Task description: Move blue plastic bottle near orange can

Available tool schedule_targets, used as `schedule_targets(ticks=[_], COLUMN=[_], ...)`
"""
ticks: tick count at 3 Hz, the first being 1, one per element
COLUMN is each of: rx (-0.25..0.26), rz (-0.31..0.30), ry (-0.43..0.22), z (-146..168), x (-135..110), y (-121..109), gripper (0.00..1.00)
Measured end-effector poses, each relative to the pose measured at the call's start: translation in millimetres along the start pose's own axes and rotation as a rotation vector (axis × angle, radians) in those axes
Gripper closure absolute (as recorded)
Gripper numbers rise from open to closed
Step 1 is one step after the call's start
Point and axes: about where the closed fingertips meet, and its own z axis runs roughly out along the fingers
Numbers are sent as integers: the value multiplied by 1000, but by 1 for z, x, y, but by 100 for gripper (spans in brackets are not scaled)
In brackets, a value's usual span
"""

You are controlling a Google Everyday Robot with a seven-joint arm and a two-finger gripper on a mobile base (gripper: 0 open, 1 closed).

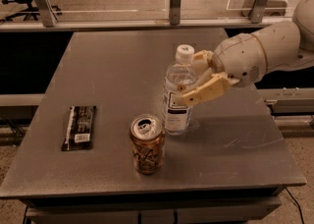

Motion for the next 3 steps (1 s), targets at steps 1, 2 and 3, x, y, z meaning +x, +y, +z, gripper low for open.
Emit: schedule_targets(ticks=[1,2,3], rx=[-30,-52,-118], rz=[-140,-188,-130], ry=[-18,57,126], z=[4,13,24], x=[-4,0,15], y=[10,14,14], gripper=[100,82,58])
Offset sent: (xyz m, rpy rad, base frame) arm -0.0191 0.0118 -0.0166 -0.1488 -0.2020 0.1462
